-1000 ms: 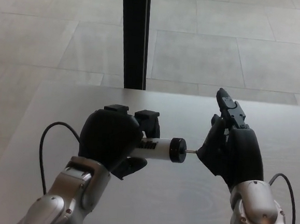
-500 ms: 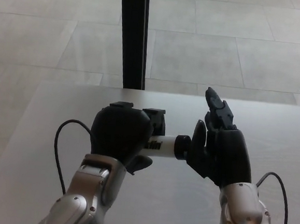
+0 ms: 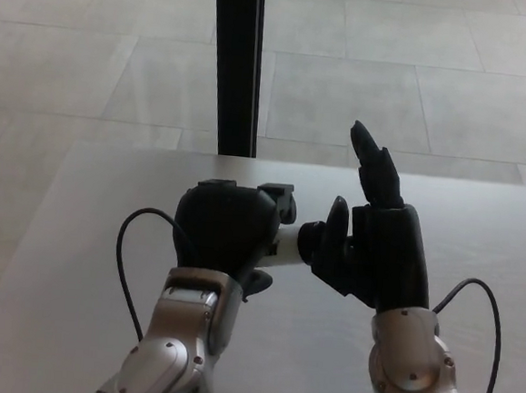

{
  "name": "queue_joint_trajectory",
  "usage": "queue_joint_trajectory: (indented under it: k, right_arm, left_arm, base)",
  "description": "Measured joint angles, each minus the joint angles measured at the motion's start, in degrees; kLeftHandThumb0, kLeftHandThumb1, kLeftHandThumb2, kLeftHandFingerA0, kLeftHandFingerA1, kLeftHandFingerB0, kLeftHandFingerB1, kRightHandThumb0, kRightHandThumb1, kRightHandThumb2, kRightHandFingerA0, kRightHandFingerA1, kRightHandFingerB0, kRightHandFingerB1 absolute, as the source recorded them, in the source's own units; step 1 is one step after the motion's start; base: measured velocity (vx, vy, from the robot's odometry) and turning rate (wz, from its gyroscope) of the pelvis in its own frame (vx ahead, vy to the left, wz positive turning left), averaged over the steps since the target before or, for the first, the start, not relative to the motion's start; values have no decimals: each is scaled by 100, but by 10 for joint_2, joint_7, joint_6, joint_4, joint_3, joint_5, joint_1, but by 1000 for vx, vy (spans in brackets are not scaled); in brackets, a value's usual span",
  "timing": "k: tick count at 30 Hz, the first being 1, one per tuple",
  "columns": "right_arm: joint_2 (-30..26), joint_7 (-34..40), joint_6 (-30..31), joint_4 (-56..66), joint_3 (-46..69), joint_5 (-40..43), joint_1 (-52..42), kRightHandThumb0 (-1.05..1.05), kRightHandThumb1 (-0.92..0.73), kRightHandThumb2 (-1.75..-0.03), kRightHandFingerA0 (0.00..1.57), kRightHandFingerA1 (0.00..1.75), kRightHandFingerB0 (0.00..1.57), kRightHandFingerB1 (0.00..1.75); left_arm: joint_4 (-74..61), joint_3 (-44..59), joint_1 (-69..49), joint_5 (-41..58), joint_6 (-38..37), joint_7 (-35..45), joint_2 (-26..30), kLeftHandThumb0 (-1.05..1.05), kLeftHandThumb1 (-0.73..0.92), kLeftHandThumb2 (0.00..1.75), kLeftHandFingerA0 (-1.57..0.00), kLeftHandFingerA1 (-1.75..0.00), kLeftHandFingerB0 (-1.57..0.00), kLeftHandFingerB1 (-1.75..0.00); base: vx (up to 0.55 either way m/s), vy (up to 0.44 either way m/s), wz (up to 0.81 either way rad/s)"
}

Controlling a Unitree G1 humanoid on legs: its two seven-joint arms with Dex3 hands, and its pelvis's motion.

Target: The robot uses its left hand to lift the air pump kept on the middle of the desk and use the right hand to compress the handle

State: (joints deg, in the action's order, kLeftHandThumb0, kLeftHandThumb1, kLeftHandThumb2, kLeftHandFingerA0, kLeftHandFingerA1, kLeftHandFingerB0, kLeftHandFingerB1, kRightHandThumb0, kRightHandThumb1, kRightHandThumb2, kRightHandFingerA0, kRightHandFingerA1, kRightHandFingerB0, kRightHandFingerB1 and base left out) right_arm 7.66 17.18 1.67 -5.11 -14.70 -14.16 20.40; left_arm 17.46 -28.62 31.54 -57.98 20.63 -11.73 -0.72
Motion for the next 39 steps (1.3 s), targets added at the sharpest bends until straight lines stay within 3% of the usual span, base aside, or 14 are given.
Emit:
queue_joint_trajectory:
  k: [2, 4, 8, 9, 11, 14, 15, 25, 26, 27, 34, 37, 38, 39]
  right_arm:
    - [0, 3, -4, -4, 2, -3, 2, -89, -92, -83, 0, 14, 0, 27]
    - [-1, 3, -9, -5, 5, -4, 2, -93, -86, -123, 0, 15, 0, 15]
    - [-19, -19, -10, 13, 30, 6, -2, -101, -90, -123, 0, 11, 0, 11]
    - [-25, -26, -9, 20, 42, 11, -4, -89, -92, -87, 0, 0, 0, 18]
    - [-42, -42, 0, 41, 74, 26, -5, -99, -91, -124, 0, 8, 2, 11]
    - [-75, -64, 14, 61, 124, 47, -5, -85, -92, -80, 0, 2, 1, 23]
    - [-87, -72, 22, 69, 142, 55, -5, -95, -88, -123, 0, 14, 8, 19]
    - [-187, -135, 79, 118, 301, 130, -19, -95, -85, -125, 0, 15, 6, 29]
    - [-191, -137, 82, 119, 309, 133, -22, -90, -92, -82, 0, 20, 8, 30]
    - [-197, -141, 87, 122, 322, 140, -27, -94, -85, -124, 0, 16, 10, 27]
    - [-205, -156, 103, 135, 349, 166, -53, -87, -83, -120, 1, 22, 11, 32]
    - [-205, -158, 109, 141, 349, 171, -60, -88, -83, -119, 1, 19, 11, 31]
    - [-205, -158, 109, 141, 349, 171, -62, -88, -79, -96, 1, 25, 9, 29]
    - [-205, -158, 109, 141, 349, 172, -62, -87, -87, -121, 0, 20, 4, 27]
  left_arm:
    - [1, -7, 9, -5, 12, 10, 0, -38, 64, 59, -91, -143, -52, -61]
    - [1, -19, 17, -12, 24, 20, 4, -33, 55, 62, -93, -163, -80, -124]
    - [-5, -26, 17, -17, 37, 29, 7, -24, 68, 90, -92, -173, -85, -116]
    - [-7, -26, 16, -17, 40, 31, 9, -25, 58, 110, -119, -132, -90, -103]
    - [-9, -25, 11, -17, 43, 36, 15, -21, 67, 92, -90, -174, -80, -122]
    - [-13, -23, -1, -14, 43, 48, 35, -23, 68, 87, -93, -174, -83, -113]
    - [-12, -22, -5, -14, 43, 51, 43, -22, 66, 91, -92, -172, -83, -114]
    - [-16, -58, -43, -18, 36, 100, 125, -28, 74, 76, -91, -171, -81, -88]
    - [-16, -61, -44, -18, 35, 104, 128, -25, 70, 80, -91, -171, -82, -98]
    - [-14, -66, -47, -17, 32, 113, 135, -29, 72, 81, -88, -168, -80, -95]
    - [16, -75, -40, -13, 26, 132, 119, -24, 63, 69, -81, -169, -68, -84]
    - [26, -82, -28, -13, 27, 150, 105, -52, 46, 94, -68, -102, -27, -63]
    - [27, -82, -26, -12, 27, 156, 100, -65, 67, 60, -32, -84, -25, -48]
    - [29, -81, -25, -8, 29, 166, 92, -81, 51, 95, -4, -57, 0, -38]
  base:
    - [0, 0, 0]
    - [0, 0, 0]
    - [0, 0, 0]
    - [0, 0, 0]
    - [0, 0, 0]
    - [0, 0, 0]
    - [0, 0, 0]
    - [0, 0, 0]
    - [0, 0, 0]
    - [0, 0, 0]
    - [0, 0, 0]
    - [0, 0, 0]
    - [0, 0, 0]
    - [0, 0, 0]
